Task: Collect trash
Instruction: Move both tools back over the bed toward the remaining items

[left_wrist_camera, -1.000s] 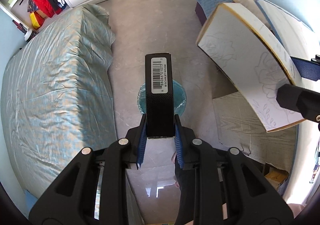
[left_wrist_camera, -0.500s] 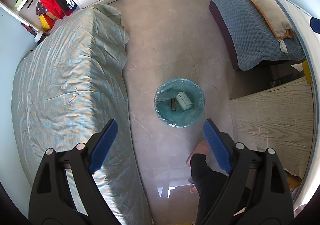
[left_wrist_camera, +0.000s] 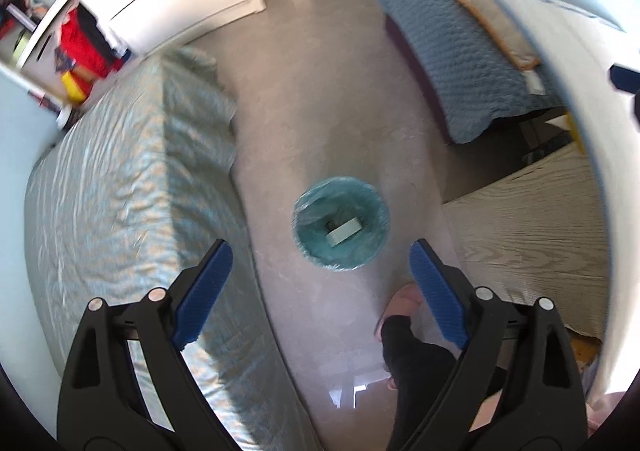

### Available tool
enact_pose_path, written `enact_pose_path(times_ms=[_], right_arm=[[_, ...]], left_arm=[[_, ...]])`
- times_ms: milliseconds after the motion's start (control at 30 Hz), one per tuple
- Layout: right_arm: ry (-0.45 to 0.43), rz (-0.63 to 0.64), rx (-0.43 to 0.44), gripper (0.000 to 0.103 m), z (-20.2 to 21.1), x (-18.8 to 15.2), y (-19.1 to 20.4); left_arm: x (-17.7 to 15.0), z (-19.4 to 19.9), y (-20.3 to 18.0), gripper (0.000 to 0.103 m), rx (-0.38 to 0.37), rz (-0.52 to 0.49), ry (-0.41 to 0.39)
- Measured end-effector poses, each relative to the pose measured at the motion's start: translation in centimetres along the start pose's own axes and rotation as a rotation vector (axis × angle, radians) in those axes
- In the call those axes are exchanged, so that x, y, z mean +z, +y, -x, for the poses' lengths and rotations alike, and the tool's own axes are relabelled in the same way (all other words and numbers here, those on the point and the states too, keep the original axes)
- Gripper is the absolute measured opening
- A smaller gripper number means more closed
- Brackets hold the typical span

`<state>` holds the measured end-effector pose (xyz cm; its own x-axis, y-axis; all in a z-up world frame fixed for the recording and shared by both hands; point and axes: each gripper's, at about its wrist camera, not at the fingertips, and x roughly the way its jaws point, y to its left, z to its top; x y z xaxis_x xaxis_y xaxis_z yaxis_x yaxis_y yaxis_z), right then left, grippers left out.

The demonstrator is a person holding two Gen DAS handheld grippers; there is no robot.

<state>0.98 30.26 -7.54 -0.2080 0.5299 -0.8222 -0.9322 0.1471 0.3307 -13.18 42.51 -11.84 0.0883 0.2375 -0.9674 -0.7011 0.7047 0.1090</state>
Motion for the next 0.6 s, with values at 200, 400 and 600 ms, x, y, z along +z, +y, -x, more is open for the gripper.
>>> enact_pose_path(times_ms=[200, 400, 600], right_arm=[[-0.074, -0.119, -0.072, 0.077, 4.1, -3.5, -2.9], [-0.162, -0.238, -0.174, 0.077, 9.5, -8.8, -5.6], [-0.246, -0.387, -0.342, 0.083, 15.6, -16.4, -7.8]], left_arm=[[0.9, 2.5, -4.8, 0.088, -0.033, -0.160, -0.053], [1.1, 4.4, -11.8, 0.089, -0.089, -0.348, -0.085], [0.2, 6.5, -19.7, 0.090, -0.169, -0.555, -0.123]])
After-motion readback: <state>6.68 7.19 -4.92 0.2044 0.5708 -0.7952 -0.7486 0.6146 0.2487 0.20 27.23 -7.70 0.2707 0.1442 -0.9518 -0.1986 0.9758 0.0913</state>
